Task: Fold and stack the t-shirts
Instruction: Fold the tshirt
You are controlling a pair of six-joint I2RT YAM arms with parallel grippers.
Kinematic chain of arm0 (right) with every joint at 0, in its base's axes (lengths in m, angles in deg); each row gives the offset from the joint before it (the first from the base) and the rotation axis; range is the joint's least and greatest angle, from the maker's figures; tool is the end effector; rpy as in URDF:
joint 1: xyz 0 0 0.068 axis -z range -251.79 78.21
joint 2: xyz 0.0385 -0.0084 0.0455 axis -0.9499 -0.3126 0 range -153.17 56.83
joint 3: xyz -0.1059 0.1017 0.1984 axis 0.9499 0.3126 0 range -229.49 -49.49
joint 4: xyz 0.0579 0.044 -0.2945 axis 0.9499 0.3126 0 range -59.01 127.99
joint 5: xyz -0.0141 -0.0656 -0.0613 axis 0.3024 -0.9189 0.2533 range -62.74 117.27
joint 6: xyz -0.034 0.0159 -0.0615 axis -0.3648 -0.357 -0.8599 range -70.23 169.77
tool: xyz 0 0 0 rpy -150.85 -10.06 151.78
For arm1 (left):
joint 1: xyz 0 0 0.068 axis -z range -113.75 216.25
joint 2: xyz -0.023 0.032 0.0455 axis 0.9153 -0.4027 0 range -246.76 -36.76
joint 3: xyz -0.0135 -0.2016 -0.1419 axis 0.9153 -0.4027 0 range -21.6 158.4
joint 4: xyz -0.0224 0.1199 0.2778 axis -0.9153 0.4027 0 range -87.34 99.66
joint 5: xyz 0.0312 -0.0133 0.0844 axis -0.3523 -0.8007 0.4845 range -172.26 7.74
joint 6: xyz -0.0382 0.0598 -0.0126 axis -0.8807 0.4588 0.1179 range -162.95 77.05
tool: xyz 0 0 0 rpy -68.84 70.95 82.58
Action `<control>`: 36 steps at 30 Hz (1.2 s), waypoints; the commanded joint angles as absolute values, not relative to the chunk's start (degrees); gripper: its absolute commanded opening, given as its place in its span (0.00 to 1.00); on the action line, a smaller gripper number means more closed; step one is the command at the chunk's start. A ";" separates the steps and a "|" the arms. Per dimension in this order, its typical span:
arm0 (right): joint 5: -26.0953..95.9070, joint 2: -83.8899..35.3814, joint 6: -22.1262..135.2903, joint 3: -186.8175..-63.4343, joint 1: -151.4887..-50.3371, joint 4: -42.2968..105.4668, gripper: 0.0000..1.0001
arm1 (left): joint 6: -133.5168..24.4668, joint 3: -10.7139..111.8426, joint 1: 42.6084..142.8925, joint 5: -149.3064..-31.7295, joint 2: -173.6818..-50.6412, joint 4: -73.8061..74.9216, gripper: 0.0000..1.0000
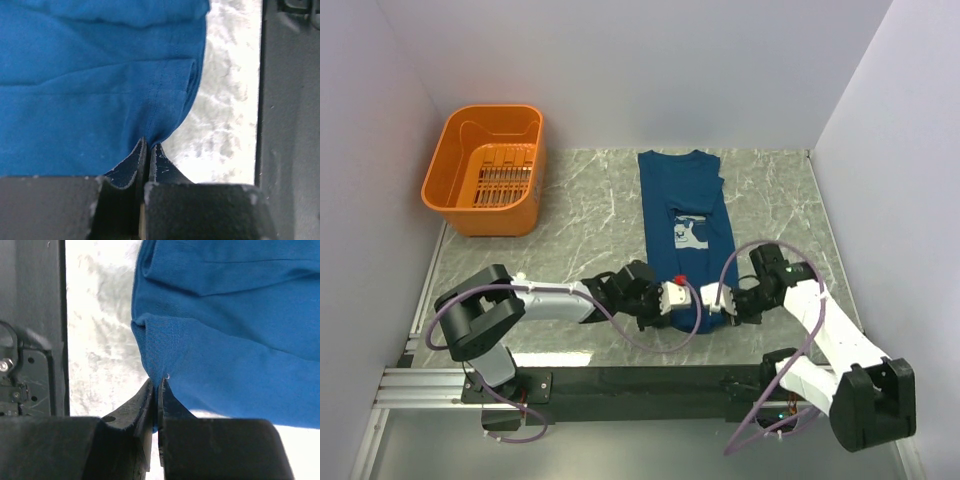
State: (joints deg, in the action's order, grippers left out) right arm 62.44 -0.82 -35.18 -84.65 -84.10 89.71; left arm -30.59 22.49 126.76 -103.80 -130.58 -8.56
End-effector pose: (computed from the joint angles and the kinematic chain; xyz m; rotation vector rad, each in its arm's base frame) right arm 0.1902 0.0767 0.1373 -1.9968 1.6740 0.5468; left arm 0.1630 -0.3328 0.0875 1.5522 1.7437 -0.8611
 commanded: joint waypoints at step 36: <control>65.06 -39.67 -8.42 -127.88 -74.60 77.92 0.00 | -25.63 65.48 101.58 -111.97 -153.64 5.82 0.01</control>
